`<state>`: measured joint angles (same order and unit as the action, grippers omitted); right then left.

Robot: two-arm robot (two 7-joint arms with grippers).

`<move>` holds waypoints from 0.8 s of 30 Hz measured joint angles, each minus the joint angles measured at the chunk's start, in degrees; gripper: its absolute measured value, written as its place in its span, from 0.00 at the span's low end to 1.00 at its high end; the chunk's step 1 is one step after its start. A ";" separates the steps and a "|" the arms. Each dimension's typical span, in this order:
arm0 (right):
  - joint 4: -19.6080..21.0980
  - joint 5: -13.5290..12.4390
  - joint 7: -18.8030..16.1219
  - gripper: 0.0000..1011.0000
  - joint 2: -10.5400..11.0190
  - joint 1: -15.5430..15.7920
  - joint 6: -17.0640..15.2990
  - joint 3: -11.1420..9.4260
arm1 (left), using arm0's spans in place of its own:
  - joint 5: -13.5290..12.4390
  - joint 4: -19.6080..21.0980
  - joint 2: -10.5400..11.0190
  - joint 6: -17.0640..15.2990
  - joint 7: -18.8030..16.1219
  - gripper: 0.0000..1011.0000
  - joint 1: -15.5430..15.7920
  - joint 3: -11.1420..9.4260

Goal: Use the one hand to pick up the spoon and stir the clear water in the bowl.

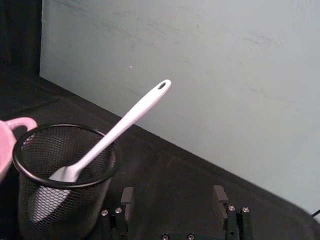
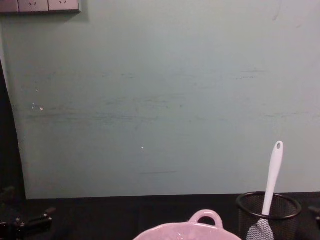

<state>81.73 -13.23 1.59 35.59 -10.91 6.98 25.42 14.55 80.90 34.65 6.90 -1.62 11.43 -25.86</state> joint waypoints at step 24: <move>6.86 -30.99 -19.89 0.99 2.02 5.41 -12.23 -15.54 | 0.00 0.00 0.00 0.00 0.00 1.00 0.00 0.00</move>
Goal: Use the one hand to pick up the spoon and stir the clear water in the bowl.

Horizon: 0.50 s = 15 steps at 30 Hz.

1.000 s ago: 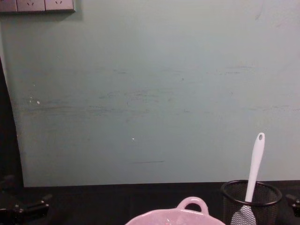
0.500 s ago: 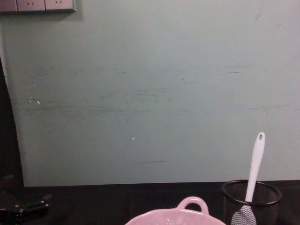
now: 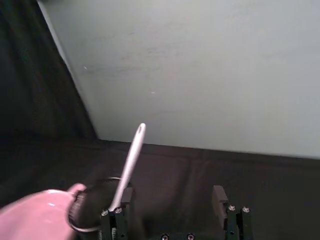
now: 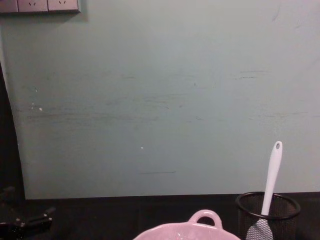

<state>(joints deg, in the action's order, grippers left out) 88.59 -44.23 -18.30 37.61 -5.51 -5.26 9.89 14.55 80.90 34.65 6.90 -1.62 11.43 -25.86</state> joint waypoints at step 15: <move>-12.91 -11.26 -7.27 0.99 -6.09 -13.00 -11.68 5.02 | 0.00 0.00 0.00 0.00 0.00 1.00 0.00 0.00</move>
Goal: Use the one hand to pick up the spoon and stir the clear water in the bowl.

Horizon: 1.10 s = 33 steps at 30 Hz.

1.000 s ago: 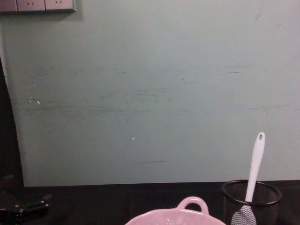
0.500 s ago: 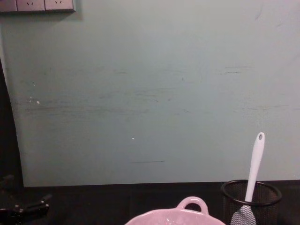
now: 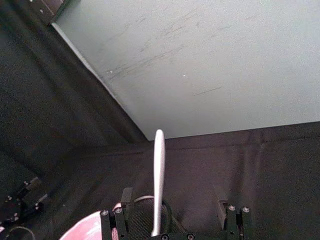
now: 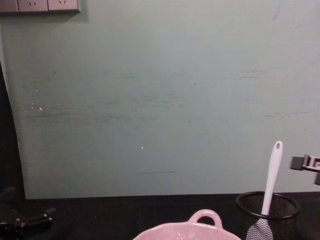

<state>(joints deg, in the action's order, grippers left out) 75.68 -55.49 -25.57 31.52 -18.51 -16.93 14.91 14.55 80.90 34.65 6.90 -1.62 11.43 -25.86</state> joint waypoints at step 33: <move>-11.39 0.68 -3.20 0.98 -4.02 -10.97 1.71 8.09 | 0.00 0.00 0.00 0.00 0.00 1.00 0.00 0.00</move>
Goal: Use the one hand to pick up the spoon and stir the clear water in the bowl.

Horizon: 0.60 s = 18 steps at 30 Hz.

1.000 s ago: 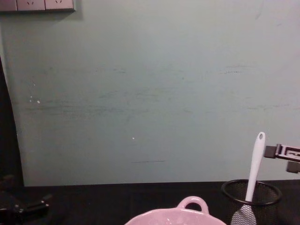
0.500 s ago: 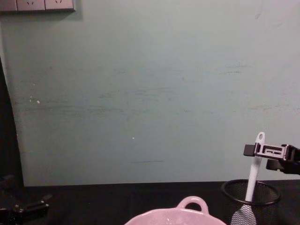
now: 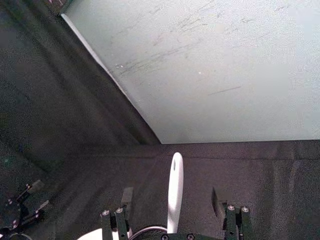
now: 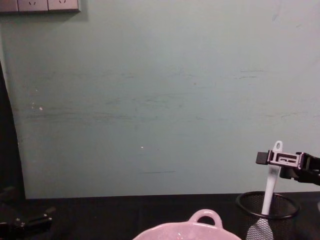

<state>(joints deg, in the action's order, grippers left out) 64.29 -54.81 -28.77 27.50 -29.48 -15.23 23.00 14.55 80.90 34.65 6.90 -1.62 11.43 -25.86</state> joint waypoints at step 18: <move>0.05 -0.05 0.17 0.48 0.00 0.02 -0.23 -0.11 | 0.00 0.00 0.00 0.00 0.00 1.00 0.00 0.00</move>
<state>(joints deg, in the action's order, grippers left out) 64.34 -54.86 -28.60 27.50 -29.46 -15.45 22.88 14.55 80.90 34.65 6.91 -1.62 11.43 -25.86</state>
